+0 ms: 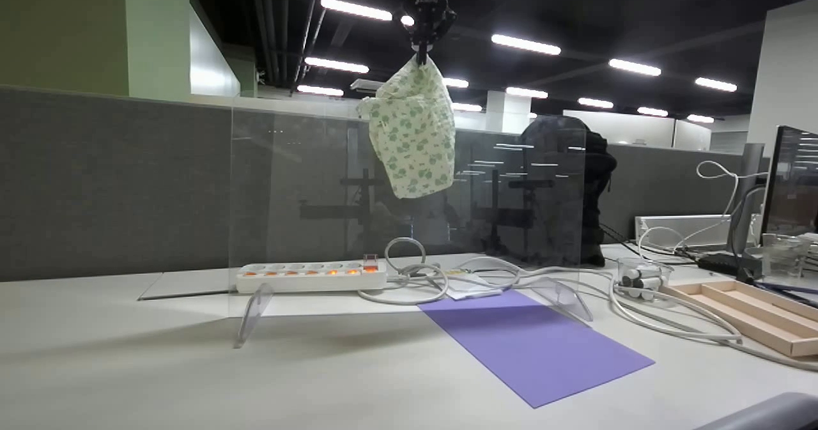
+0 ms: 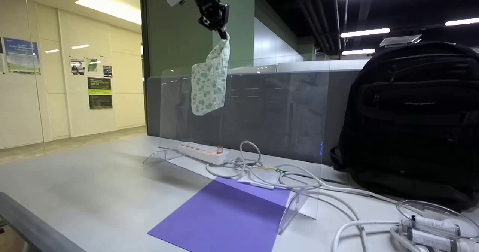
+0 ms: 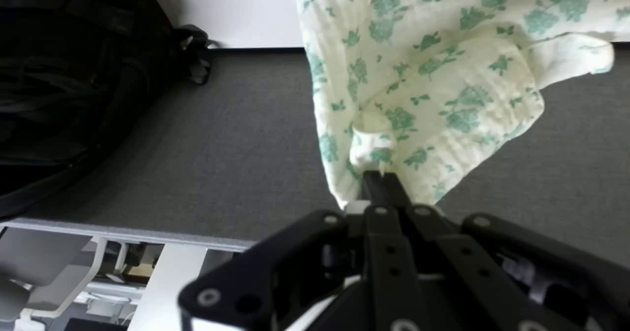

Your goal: Pick the cloth and hang it on the object

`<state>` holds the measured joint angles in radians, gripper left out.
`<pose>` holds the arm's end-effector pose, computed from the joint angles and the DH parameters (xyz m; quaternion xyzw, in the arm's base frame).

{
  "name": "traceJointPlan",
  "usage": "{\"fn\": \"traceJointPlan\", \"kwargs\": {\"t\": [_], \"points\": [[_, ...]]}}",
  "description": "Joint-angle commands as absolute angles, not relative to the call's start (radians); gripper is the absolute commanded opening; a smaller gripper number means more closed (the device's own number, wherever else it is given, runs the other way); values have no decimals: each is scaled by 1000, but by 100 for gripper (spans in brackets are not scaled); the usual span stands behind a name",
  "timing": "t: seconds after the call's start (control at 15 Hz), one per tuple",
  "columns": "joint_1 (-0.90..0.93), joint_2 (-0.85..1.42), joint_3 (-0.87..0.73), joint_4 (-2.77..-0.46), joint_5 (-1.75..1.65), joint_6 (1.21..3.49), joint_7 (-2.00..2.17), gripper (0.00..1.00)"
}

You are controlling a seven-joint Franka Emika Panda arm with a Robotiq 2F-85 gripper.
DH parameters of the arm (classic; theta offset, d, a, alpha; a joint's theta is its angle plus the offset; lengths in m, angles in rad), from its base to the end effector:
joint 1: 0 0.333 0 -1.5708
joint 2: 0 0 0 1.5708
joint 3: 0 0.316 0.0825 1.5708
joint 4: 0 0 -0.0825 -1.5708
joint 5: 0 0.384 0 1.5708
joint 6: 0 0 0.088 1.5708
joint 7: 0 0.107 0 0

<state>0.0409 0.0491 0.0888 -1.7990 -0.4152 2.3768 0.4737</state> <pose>0.6155 0.0749 0.5718 0.9490 -0.0576 0.2963 0.0906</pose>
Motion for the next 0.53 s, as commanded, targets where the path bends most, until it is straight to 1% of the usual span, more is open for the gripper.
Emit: {"fn": "traceJointPlan", "kwargs": {"t": [0.0, 0.07, 0.2, 0.27, 0.4, 0.47], "points": [[62, 99, 63, -1747, -436, 2328, 545, 26], [66, 106, 58, -1743, -434, 2323, 554, 27], [71, 115, 48, -1738, -436, 2319, 569, 40], [74, 118, 44, -1735, -435, 2314, 572, 48], [79, 122, 37, -1728, -439, 2308, 584, 60], [81, 122, 35, -1725, -435, 2307, 586, 68]]}}
